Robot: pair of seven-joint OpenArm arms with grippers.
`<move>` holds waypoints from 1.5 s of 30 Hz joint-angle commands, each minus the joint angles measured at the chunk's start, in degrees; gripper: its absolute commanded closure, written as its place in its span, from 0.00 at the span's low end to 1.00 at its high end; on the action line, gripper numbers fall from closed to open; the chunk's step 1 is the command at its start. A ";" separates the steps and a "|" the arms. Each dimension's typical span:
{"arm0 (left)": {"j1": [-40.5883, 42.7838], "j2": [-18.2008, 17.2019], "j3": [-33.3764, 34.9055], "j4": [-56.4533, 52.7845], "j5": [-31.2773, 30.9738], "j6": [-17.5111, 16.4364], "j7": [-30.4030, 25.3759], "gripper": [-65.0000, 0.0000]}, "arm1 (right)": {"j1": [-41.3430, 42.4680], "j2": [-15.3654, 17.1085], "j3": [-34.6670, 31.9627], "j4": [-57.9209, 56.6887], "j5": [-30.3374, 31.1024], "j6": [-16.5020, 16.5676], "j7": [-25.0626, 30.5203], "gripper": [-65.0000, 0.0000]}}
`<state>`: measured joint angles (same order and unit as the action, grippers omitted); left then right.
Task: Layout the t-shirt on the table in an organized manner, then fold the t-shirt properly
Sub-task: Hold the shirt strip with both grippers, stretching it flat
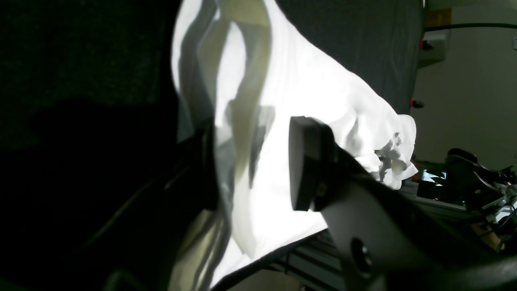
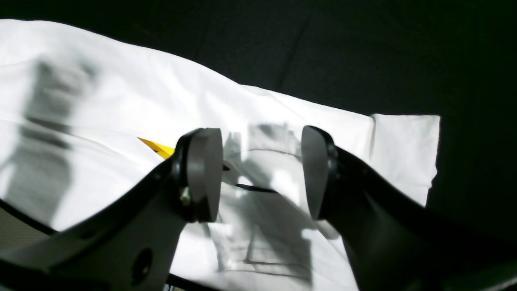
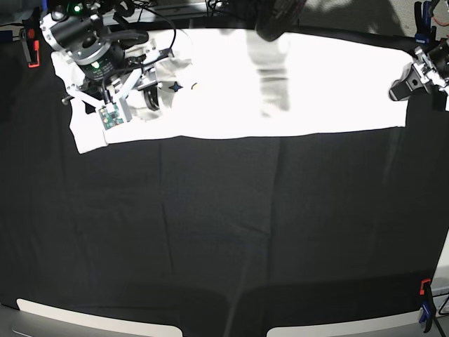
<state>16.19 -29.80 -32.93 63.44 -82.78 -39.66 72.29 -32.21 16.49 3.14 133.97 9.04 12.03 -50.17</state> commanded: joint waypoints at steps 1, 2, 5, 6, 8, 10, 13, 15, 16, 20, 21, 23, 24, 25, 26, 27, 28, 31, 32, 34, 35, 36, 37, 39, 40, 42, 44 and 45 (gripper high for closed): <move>0.00 -0.46 -0.35 0.94 -1.53 -0.34 -0.33 0.64 | 0.13 0.33 0.24 1.03 -0.09 0.11 1.29 0.53; 0.00 0.02 -0.35 0.94 -1.53 -0.34 -0.33 0.64 | 0.13 0.33 0.24 1.03 -0.09 0.11 1.29 0.53; 0.00 0.90 -0.35 0.94 -1.33 -0.34 -0.33 0.64 | 0.13 0.33 0.24 1.03 -0.09 0.11 1.27 0.53; 0.00 0.83 -0.35 0.94 -1.29 -0.34 -0.33 0.64 | 0.13 0.33 0.24 1.03 -0.11 0.11 1.27 0.53; 0.00 0.28 -0.35 0.94 -1.31 -0.34 -0.33 0.64 | 0.11 0.33 0.24 1.03 -0.61 0.11 1.27 0.53; -0.02 -0.61 -0.35 0.94 -1.31 -0.34 -0.39 0.66 | 0.13 0.35 0.24 1.03 -1.73 0.11 1.29 0.53; 0.00 -1.55 -0.35 0.94 -1.31 -0.34 -2.43 0.79 | 0.13 0.35 0.24 1.03 -1.97 0.11 1.29 0.53; -0.02 -1.68 -0.35 0.94 -1.29 -0.34 -4.02 1.00 | 0.13 0.33 0.24 1.03 -1.97 0.11 1.29 0.53; -0.04 -1.68 -0.35 0.94 -1.29 -0.34 -4.94 1.00 | 0.13 0.33 0.24 1.03 -1.99 0.11 1.29 0.53; -0.31 -1.68 -0.35 0.98 -1.29 -0.34 -7.21 1.00 | 0.13 0.33 0.24 1.03 -1.99 0.11 1.27 0.53; -0.31 -1.68 -0.35 1.05 -1.14 -0.34 -6.93 1.00 | 0.13 0.33 0.24 1.03 -1.99 0.11 1.27 0.53; -0.31 -1.68 -0.35 1.05 -1.09 -0.34 -5.60 1.00 | 0.13 0.33 0.24 1.03 -1.99 0.11 1.29 0.53; -0.31 -1.66 -0.35 1.05 -1.14 -0.34 -5.03 1.00 | 0.13 0.33 0.24 1.03 -1.97 0.09 1.29 0.53; -0.31 -1.66 -0.35 1.05 -1.14 -0.34 -4.55 1.00 | 0.13 0.33 0.24 1.03 -1.99 0.11 1.29 0.53; -0.28 -1.66 -0.35 1.05 -1.14 -0.34 -4.57 1.00 | 0.13 0.33 0.24 1.03 -1.99 0.11 1.29 0.53; -0.17 -1.66 -0.35 1.05 -1.14 -0.34 -4.61 1.00 | 0.13 0.33 0.24 1.03 -1.99 0.11 1.29 0.53; -0.15 -1.66 -0.35 1.05 -1.31 -0.34 -4.63 1.00 | 0.13 0.35 0.24 1.03 -1.99 0.11 1.29 0.53; -0.15 -1.64 -0.35 1.05 -1.33 -0.34 -4.63 0.72 | 0.13 0.33 0.24 1.03 -1.99 0.11 1.29 0.53; -0.15 -1.64 -0.35 1.05 -1.31 -0.34 -4.61 0.66 | 0.13 0.33 0.24 1.03 -1.99 0.11 1.29 0.53; -0.15 -1.62 -0.35 1.05 -1.31 -0.34 -4.55 0.63 | 0.13 0.33 0.24 1.03 -1.99 0.11 1.29 0.53; -0.15 -1.55 -0.35 1.05 -1.33 -0.34 -4.35 0.64 | 0.13 0.33 0.24 1.03 -1.99 0.11 1.29 0.53; -0.15 -1.46 -0.35 1.05 -1.33 -0.34 -4.28 0.64 | 0.13 0.33 0.24 1.03 -1.99 0.11 1.29 0.53; -0.15 -1.33 -0.35 1.05 -1.33 -0.34 -4.15 0.64 | 0.13 0.33 0.24 1.03 -1.99 0.11 1.27 0.53; -0.15 -1.09 -0.35 1.05 -1.33 -0.34 -3.43 0.64 | 0.13 0.33 0.24 1.03 -2.01 0.11 1.29 0.53; -0.17 -0.83 -0.35 1.05 -1.33 -0.34 -2.29 0.64 | 0.15 0.33 0.24 1.03 -1.99 0.11 1.29 0.53; -0.31 -0.04 -0.35 1.05 -1.33 -0.34 0.66 0.65 | 0.15 0.33 0.24 1.03 -1.99 0.11 1.29 0.53; -0.26 0.59 -0.35 1.05 -1.31 -0.34 1.68 0.65 | 0.15 0.35 0.24 1.03 -1.99 0.11 1.29 0.53; -0.15 0.57 -0.35 1.05 -1.31 -0.34 1.25 0.65 | 0.15 0.33 0.24 1.03 -1.99 0.11 1.29 0.53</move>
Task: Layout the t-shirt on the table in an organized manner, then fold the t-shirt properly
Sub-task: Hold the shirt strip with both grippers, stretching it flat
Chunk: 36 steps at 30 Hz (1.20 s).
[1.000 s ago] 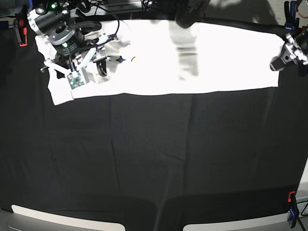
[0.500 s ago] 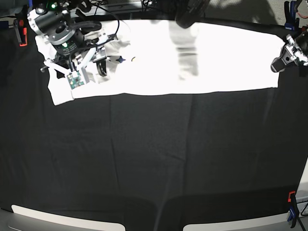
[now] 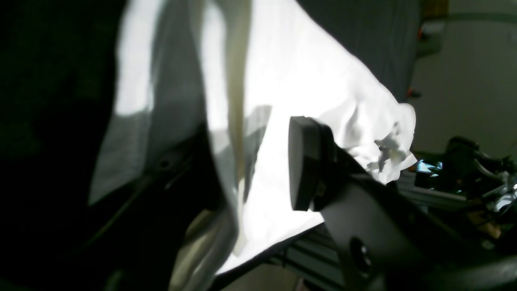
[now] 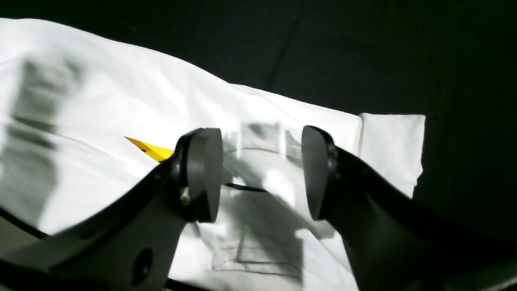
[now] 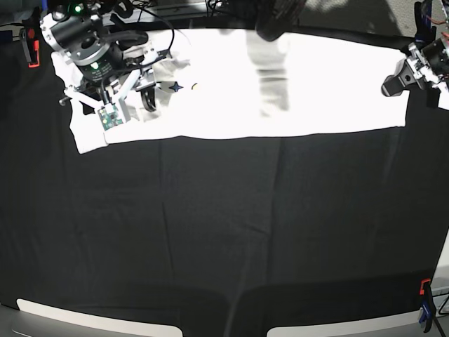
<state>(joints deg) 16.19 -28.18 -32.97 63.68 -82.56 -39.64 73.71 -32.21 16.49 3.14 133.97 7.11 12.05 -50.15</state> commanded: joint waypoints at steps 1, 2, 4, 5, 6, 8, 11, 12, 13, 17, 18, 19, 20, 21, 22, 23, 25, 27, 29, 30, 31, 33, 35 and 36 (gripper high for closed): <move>-0.17 -1.22 -0.31 0.81 -1.53 -0.36 -0.81 0.65 | 0.15 0.35 0.24 1.03 -0.07 0.09 1.27 0.53; -0.17 -1.44 -0.31 0.81 -1.53 -0.36 -1.70 0.65 | 0.13 0.35 0.24 1.03 -0.07 0.09 1.27 0.53; -0.17 -2.05 -0.31 0.81 -1.53 -0.36 -2.93 0.66 | 0.13 0.35 0.24 1.03 -0.07 0.09 1.27 0.53; -0.17 -2.32 -0.31 0.81 -1.53 -0.36 -3.04 0.68 | 0.15 0.35 0.24 1.03 -0.07 0.09 1.27 0.53; -0.17 -2.43 -0.31 0.81 -1.53 -0.36 -2.99 0.71 | 0.13 0.33 0.24 1.03 -0.07 0.09 1.27 0.53; -0.15 -2.38 -0.31 0.81 -1.53 -0.36 -2.99 0.80 | 0.13 0.35 0.24 1.03 -0.07 0.09 1.27 0.53; -0.15 -1.99 -0.31 0.81 -1.51 -0.36 -4.13 1.00 | 0.15 0.33 0.24 1.03 -0.07 0.09 1.27 0.53; -0.13 -1.99 -0.31 0.81 -1.51 -0.36 -5.44 1.00 | 0.13 0.33 0.24 1.03 -0.07 0.09 1.27 0.53; -0.15 -2.01 -0.31 0.81 -1.49 -0.36 -6.38 1.00 | 0.13 0.33 0.24 1.03 -0.07 0.09 1.27 0.53; -0.31 -2.19 -0.31 1.14 1.68 -0.36 -11.56 1.00 | 0.13 0.33 0.24 1.03 -0.07 0.09 1.27 0.53; -0.31 -2.34 -0.31 1.60 4.83 -0.36 -14.49 1.00 | 0.13 0.33 0.24 1.03 -0.07 0.09 1.27 0.53; -0.31 -2.36 -0.31 2.16 8.59 -0.36 -17.53 1.00 | 0.13 0.33 0.24 1.03 -0.07 0.09 1.27 0.53; -0.31 -2.49 -0.31 2.97 12.57 -0.36 -20.57 1.00 | 0.15 0.35 0.24 1.03 -0.07 0.09 1.27 0.53; -0.35 -2.56 -0.31 4.04 16.52 -0.36 -22.97 1.00 | 0.13 0.33 0.24 1.03 -0.07 0.09 1.27 0.53; -0.33 -2.64 -0.31 5.35 20.15 -0.36 -24.65 1.00 | 0.15 0.33 0.24 1.03 -0.07 0.09 1.27 0.53; -0.33 -2.69 -0.31 6.88 23.34 -0.36 -25.31 1.00 | 0.15 0.33 0.24 1.03 -0.07 0.09 1.27 0.53; -0.33 -3.02 -0.31 9.94 28.22 -0.36 -25.66 1.00 | 0.15 0.35 0.24 1.03 -0.09 0.09 1.27 0.53; -0.31 -3.76 -0.31 12.66 30.71 -0.36 -25.88 1.00 | 0.15 0.33 0.24 1.03 -0.07 0.09 1.27 0.53; -0.33 -4.83 -0.31 14.80 31.78 -0.36 -26.40 1.00 | 0.15 0.33 0.24 1.03 -0.09 0.09 1.27 0.53; -0.31 -5.46 -0.31 15.58 31.78 -0.36 -26.91 1.00 | 0.15 0.33 0.24 1.03 -0.09 0.09 1.27 0.53; -0.31 -6.19 -0.31 16.24 31.76 -0.36 -27.21 1.00 | 0.15 0.35 0.24 1.03 -0.09 0.09 1.27 0.53; -0.33 -7.65 -0.31 17.20 31.78 -0.36 -27.36 1.00 | 0.15 0.33 0.24 1.03 -0.09 0.09 1.27 0.53; -0.31 -9.22 -0.31 17.49 32.39 -0.36 -27.34 1.00 | 0.15 0.33 0.24 1.03 -0.07 0.09 1.27 0.53; -0.31 -9.90 -0.31 17.49 33.29 -0.36 -27.32 1.00 | 0.15 0.33 0.24 1.03 -0.09 0.09 1.27 0.53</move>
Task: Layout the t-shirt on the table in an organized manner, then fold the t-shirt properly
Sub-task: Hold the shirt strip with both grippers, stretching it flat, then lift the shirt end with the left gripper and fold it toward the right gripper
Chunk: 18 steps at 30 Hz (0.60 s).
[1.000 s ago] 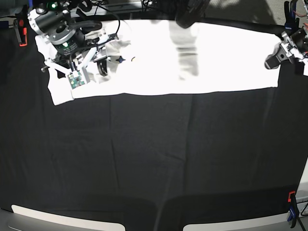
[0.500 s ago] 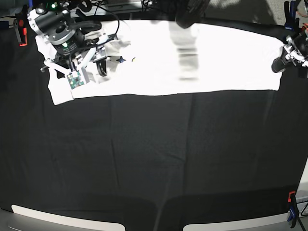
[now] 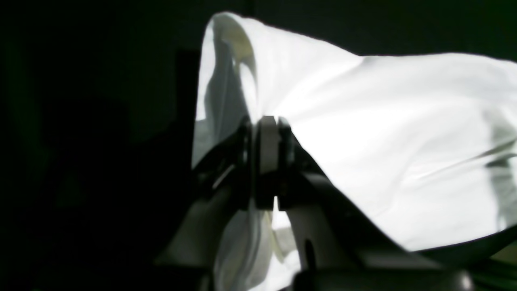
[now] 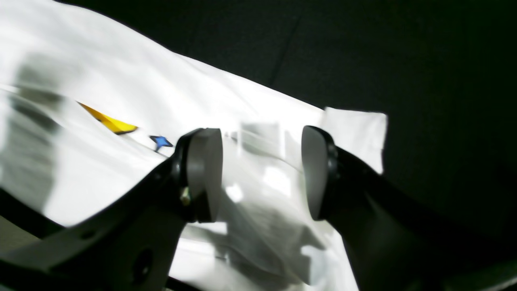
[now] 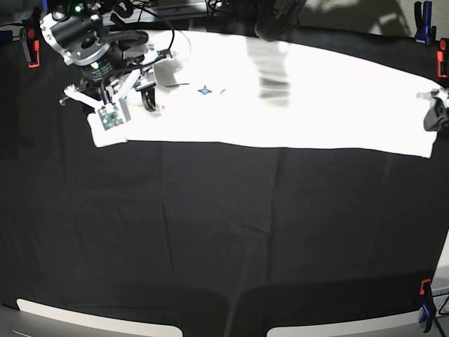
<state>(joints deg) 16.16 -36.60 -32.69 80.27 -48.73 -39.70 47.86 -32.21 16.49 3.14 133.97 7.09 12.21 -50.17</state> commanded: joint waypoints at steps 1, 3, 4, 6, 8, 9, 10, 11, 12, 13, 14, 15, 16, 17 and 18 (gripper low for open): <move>-0.28 -1.97 -0.59 0.90 0.11 -0.30 -1.42 1.00 | 0.15 0.33 0.24 1.03 -0.04 -0.07 1.29 0.53; -0.13 -2.32 -0.59 1.20 -0.17 -0.30 -0.26 1.00 | 0.15 0.33 0.24 1.03 -0.04 -0.07 1.31 0.53; -0.13 -2.16 -0.59 1.55 -1.99 -0.30 1.40 1.00 | 0.17 0.33 0.24 1.03 -0.02 -0.07 1.31 0.53; -0.13 -1.29 -0.59 3.28 -6.56 -0.30 4.70 1.00 | 0.68 0.35 0.24 1.03 -0.02 -0.04 1.29 0.53; -0.11 0.39 -0.59 6.34 -8.52 -0.30 5.49 1.00 | 2.32 0.35 0.24 1.03 -0.04 -0.07 1.11 0.53; -0.11 1.42 -0.59 8.33 -8.39 -0.30 5.60 1.00 | 3.52 0.35 0.24 1.03 -0.02 -0.07 1.09 0.53; -0.11 2.51 -0.59 10.47 -8.35 -0.30 6.21 1.00 | 4.76 0.35 0.24 1.03 0.00 -0.07 1.09 0.53; -0.07 3.56 -0.59 12.68 -8.37 -0.30 7.45 1.00 | 6.01 0.33 0.24 1.03 0.13 -0.07 1.11 0.53; -0.09 4.63 -0.59 14.84 -8.35 -0.30 9.16 1.00 | 7.19 0.33 0.24 1.03 0.28 -0.07 1.11 0.53; 0.02 5.66 -0.59 16.83 -8.37 -0.30 10.99 1.00 | 8.37 0.33 0.24 1.03 0.61 -0.07 1.14 0.53; 0.04 6.71 -0.59 18.56 -8.35 -0.30 12.61 1.00 | 9.46 0.33 0.24 1.03 0.63 -0.07 1.18 0.53; 0.04 7.80 -0.59 19.98 -8.37 -0.30 14.19 1.00 | 10.62 0.33 0.24 1.03 0.61 -0.07 1.33 0.53; 0.04 8.85 -0.59 21.09 -8.37 -0.30 15.67 1.00 | 11.80 0.33 0.24 1.03 0.61 -0.09 1.36 0.53; 0.07 9.99 -0.59 21.90 -8.37 -0.30 16.70 1.00 | 13.20 0.35 0.24 1.03 0.63 -0.11 1.33 0.53; 0.22 10.97 -0.59 22.40 -8.41 -0.30 17.16 1.00 | 14.71 0.35 0.24 1.03 0.63 -0.09 1.31 0.53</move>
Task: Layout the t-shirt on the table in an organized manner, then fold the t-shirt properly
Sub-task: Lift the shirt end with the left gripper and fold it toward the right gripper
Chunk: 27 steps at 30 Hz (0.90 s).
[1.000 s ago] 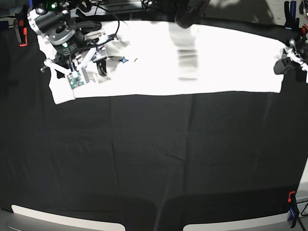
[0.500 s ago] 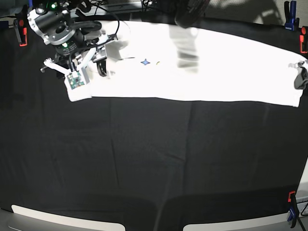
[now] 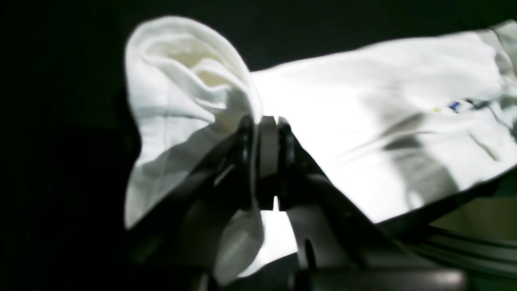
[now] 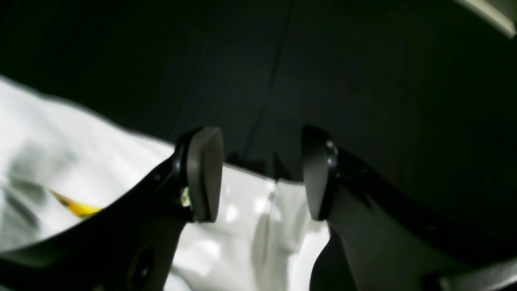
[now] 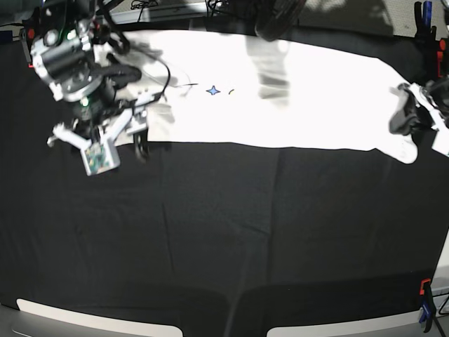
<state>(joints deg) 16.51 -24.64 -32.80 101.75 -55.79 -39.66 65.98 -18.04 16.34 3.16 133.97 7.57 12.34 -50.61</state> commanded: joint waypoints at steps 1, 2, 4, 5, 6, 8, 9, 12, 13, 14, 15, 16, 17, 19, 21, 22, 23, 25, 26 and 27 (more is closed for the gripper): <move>0.02 0.07 -0.48 1.16 -1.36 -0.34 -1.05 1.00 | 2.10 0.52 0.24 1.03 0.13 -0.20 1.73 0.53; 0.28 1.03 -0.48 1.27 -1.57 -0.34 -1.27 1.00 | 3.65 0.52 0.24 1.03 0.15 -0.22 1.70 0.53; 0.72 3.19 -0.46 1.25 -2.97 -0.34 -1.25 1.00 | 6.43 0.50 0.24 1.03 0.17 -0.22 1.70 0.53; 1.05 4.35 -0.46 1.25 -3.72 -0.34 -1.27 1.00 | 7.56 0.50 0.24 1.03 0.17 -0.22 1.73 0.53; 1.38 5.49 -0.24 1.25 -4.59 -0.34 -1.29 1.00 | 8.57 0.50 0.24 1.03 0.17 -0.22 1.73 0.53; 1.77 7.37 1.49 1.25 -5.38 -0.34 -1.38 1.00 | 10.25 0.50 0.22 1.03 0.17 -0.22 1.73 0.53; 1.75 8.22 2.93 1.25 -5.18 -0.34 -1.36 1.00 | 10.97 0.50 0.22 1.03 0.15 -0.24 1.73 0.53; 1.70 9.86 8.92 1.25 -5.16 -0.34 -3.56 1.00 | 12.50 0.50 0.22 1.03 0.15 -0.22 1.70 0.53; 1.73 10.21 11.17 1.25 -5.16 -0.34 -3.91 1.00 | 12.76 0.50 0.22 1.03 0.13 -0.22 1.73 0.53; 1.70 10.45 13.40 1.25 -5.07 -0.34 -3.87 1.00 | 12.92 0.50 0.22 1.03 0.13 -0.22 1.73 0.53; 1.73 10.54 15.61 1.25 -4.02 -0.34 -3.89 1.00 | 12.94 0.50 0.22 1.03 0.13 -0.22 1.70 0.53; 1.73 10.49 17.75 1.25 -2.16 -0.34 -3.98 1.00 | 12.94 0.50 0.22 1.03 0.13 -0.22 1.70 0.53; 1.73 10.51 19.69 1.25 0.04 -0.34 -4.44 1.00 | 12.94 0.50 0.22 1.03 0.13 -0.22 1.70 0.53; 1.73 10.49 23.37 1.25 3.34 1.84 -6.91 1.00 | 12.96 0.50 0.22 1.03 0.13 -0.22 1.70 0.53; 1.70 10.49 26.80 1.25 5.86 4.31 -10.51 1.00 | 12.96 0.50 0.22 1.03 0.13 -0.22 1.70 0.53; 1.70 10.49 28.35 1.25 7.32 4.63 -12.00 1.00 | 12.96 0.50 0.22 1.03 0.13 -0.22 1.68 0.53; 1.70 10.49 29.75 1.25 9.07 4.81 -13.18 1.00 | 12.94 0.50 0.22 1.03 0.13 -0.22 1.68 0.53; 1.70 10.49 31.87 1.25 12.31 5.49 -14.27 1.00 | 12.94 0.50 0.22 1.03 0.13 -0.22 1.66 0.53; 1.68 10.49 32.61 1.25 13.14 6.03 -14.60 1.00 | 12.94 0.50 0.22 1.03 0.13 -0.22 1.57 0.53; 1.68 10.49 33.11 1.25 13.77 6.10 -14.99 1.00 | 12.94 0.50 0.22 1.03 0.11 -0.22 1.53 0.53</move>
<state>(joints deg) 18.52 -13.85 0.47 102.00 -40.62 -33.19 52.45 -5.85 16.47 3.11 133.99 7.60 12.25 -50.57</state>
